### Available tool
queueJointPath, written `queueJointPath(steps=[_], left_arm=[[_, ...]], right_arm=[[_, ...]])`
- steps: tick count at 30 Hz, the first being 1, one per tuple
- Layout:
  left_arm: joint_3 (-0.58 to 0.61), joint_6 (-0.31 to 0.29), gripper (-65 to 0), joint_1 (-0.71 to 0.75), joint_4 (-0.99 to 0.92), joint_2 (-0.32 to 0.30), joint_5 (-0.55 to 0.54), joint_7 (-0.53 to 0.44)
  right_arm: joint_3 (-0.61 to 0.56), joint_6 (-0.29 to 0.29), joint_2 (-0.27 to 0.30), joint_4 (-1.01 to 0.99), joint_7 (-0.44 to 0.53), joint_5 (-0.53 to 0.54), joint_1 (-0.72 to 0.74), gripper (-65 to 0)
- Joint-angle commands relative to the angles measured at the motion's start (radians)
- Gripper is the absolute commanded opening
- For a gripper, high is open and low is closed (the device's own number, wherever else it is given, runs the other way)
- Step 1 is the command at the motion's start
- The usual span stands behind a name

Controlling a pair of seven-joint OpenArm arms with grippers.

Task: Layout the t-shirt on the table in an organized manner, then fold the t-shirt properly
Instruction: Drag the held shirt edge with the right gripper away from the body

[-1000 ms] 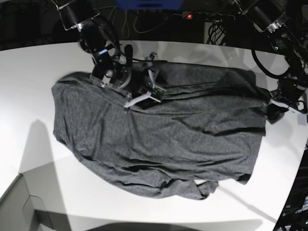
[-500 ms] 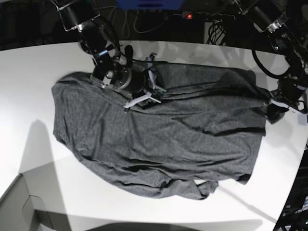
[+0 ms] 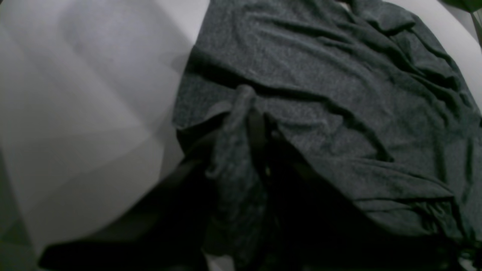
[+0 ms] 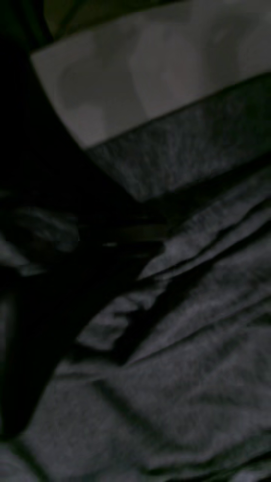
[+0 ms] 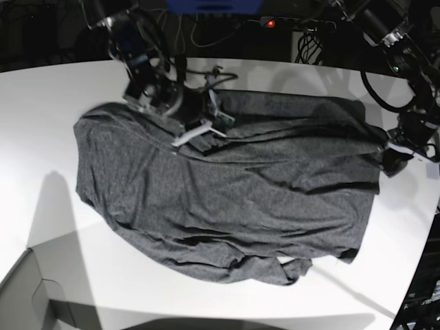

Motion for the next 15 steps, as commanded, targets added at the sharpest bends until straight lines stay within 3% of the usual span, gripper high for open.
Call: queueJointPath(steps=[1,15], left_arm=[[-0.001,-0.002,-64.9,-0.014,0.017,-0.016,-0.018,-0.019],[-0.001,-0.002,-64.9,-0.016,0.020,-0.017,-0.020,-0.019]], right_arm=[[0.009,-0.004,-0.003,0.040,0.024,0.013,-0.005,-65.0],[0.109,-0.004,-0.005,0.279,0.024,0.013,-0.275,-65.0]])
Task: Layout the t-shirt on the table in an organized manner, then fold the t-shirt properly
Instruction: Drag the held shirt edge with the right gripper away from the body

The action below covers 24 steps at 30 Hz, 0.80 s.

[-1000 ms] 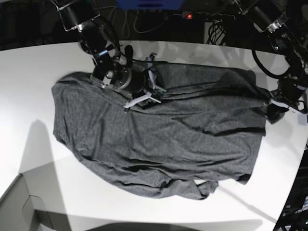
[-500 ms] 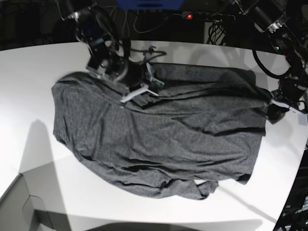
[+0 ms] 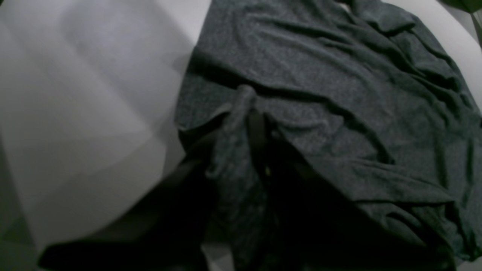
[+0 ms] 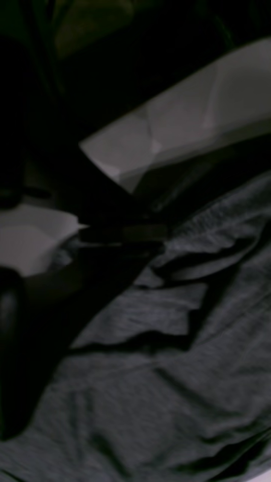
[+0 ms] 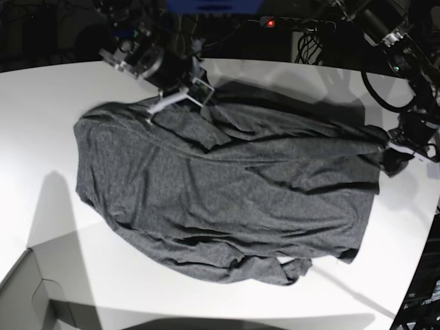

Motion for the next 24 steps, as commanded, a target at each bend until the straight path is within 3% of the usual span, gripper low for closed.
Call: queueJointPath(steps=[1,12,24], left_arm=[[-0.001,-0.002,-64.9,-0.022,0.018,-0.016,-0.020,-0.019],[-0.001,-0.002,-64.9,-0.026,0.028,-0.018,-0.020,-0.019],[-0.001,-0.002,-64.9,-0.017,0.028,-0.018,-0.020,-0.016]], right_arm=[[0.000,-0.003,0.000,0.030,0.024,0.015,-0.013,-65.0],[-0.013,-0.003,0.006,0.042,0.028,0.015,-0.152,-65.0],[-0.011,-0.003,0.028,-0.061,0.031,0.015,-0.165,-65.0]])
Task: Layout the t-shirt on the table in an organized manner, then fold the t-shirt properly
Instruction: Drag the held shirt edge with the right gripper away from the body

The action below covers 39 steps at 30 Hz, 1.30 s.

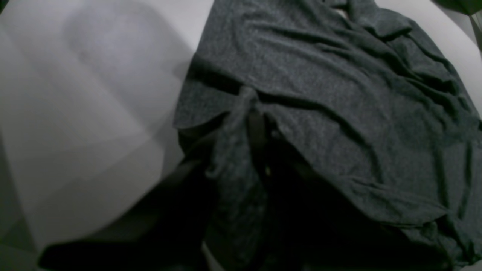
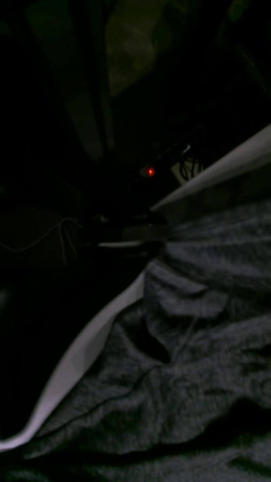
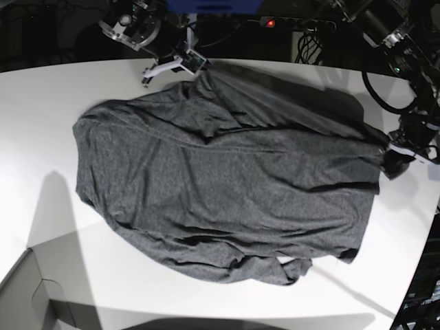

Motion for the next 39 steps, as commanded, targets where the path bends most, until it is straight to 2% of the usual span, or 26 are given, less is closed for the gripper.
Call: queueJointPath(steps=[1,14,19,21,26,29,33,36,39], left_arm=[[-0.001,-0.002,-64.9,-0.009,0.020,-0.016,-0.015,-0.010],[-0.001,-0.002,-64.9,0.058,0.014,-0.039,-0.008,-0.010],[-0.001,-0.002,-64.9,0.081,0.008,-0.065,-0.007,-0.018],[-0.001,-0.002,-64.9,0.084,0.008,-0.065,-0.007,-0.018],[-0.001,-0.002,-64.9,0.086,0.008,-0.091,-0.007,-0.017],[0.000,-0.002,-64.9,0.084,0.008,-0.094,-0.007,-0.014],[0.000,-0.002,-64.9,0.080,0.008,-0.126,-0.007,-0.012],[0.000,-0.002,-64.9,0.080,0.008,-0.131,-0.007,-0.012],[0.000,-0.002,-64.9,0.080,0.008,-0.131,-0.007,-0.018]], right_arm=[[-0.009,0.026,0.002,0.002,0.004,0.006,-0.017,-65.0],[-0.032,0.026,0.002,0.044,0.001,0.006,-0.022,-65.0],[-0.032,0.026,-0.001,0.081,0.001,0.006,-0.017,-64.0],[-0.032,0.026,-0.018,0.079,0.000,0.006,-0.014,-58.5],[-0.061,0.026,-0.024,0.078,0.001,0.006,-0.010,-39.1],[-0.058,0.026,-0.027,0.078,0.003,0.006,0.022,-30.9],[-0.056,0.026,-0.028,0.074,0.003,0.006,0.065,-27.0],[-0.074,-0.018,-0.028,0.047,0.004,0.007,0.098,-27.0],[-0.110,-0.023,-0.024,-0.016,0.004,0.007,0.134,-27.3]])
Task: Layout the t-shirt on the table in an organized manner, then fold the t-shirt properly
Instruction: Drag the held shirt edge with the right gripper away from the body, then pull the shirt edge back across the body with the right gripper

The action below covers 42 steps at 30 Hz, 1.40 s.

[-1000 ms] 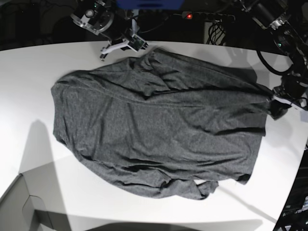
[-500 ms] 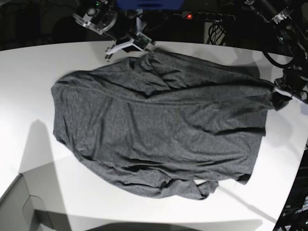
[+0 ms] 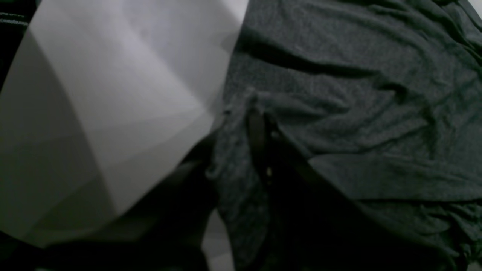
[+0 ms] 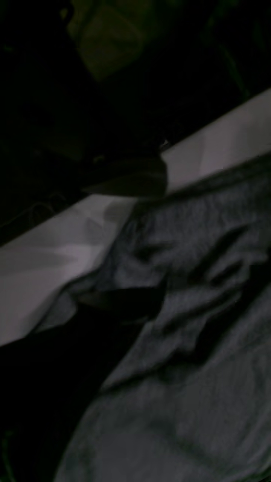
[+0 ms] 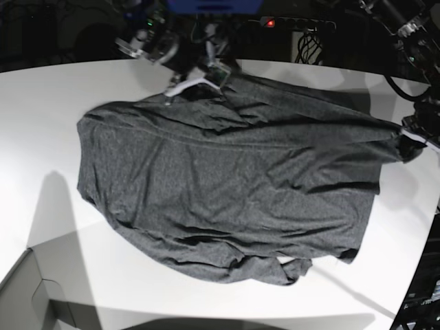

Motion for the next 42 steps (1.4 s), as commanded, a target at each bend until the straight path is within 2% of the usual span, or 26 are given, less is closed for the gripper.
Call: queueJointPath(steps=[1,4,9,13,15,20,23,29,32,42], left_arm=[[-0.004,-0.002,-64.9,-0.012,0.016,-0.021,-0.014,-0.022],[-0.004,-0.002,-64.9,-0.012,0.016,-0.021,-0.014,-0.022],[-0.004,-0.002,-64.9,-0.012,0.016,-0.021,-0.014,-0.022],[-0.004,-0.002,-64.9,-0.012,0.016,-0.022,-0.014,-0.022],[-0.004,-0.002,-64.9,-0.012,0.016,-0.022,-0.014,-0.022],[-0.004,-0.002,-64.9,-0.004,0.016,-0.022,-0.014,-0.022],[-0.004,-0.002,-64.9,0.005,0.016,-0.022,-0.014,-0.022],[-0.004,-0.002,-64.9,0.019,0.016,-0.022,-0.014,-0.022],[-0.004,-0.002,-64.9,0.019,0.023,-0.022,-0.016,-0.020],[-0.007,-0.002,-64.9,0.031,0.105,-0.022,-0.024,-0.022]], right_arm=[[-0.002,-0.004,0.000,-0.004,0.016,0.011,-0.001,-27.3],[-0.002,-0.004,-0.020,-0.038,0.028,0.011,-0.001,-27.3],[0.004,-0.007,-0.026,-0.101,0.131,0.010,-0.004,-27.3],[0.002,-0.095,-0.021,-0.154,0.162,0.010,0.004,-27.3],[-0.001,-0.125,0.000,-0.170,0.165,0.010,0.005,-27.3],[0.002,-0.136,0.013,-0.179,0.166,0.010,0.024,-28.5],[0.001,-0.136,0.029,-0.182,0.165,0.010,0.025,-37.3],[0.004,-0.136,0.031,-0.182,0.162,0.010,0.021,-63.5],[0.013,-0.136,0.033,-0.165,0.165,0.010,0.008,-65.0],[0.047,-0.132,0.033,0.096,0.166,0.010,-0.053,-65.0]])
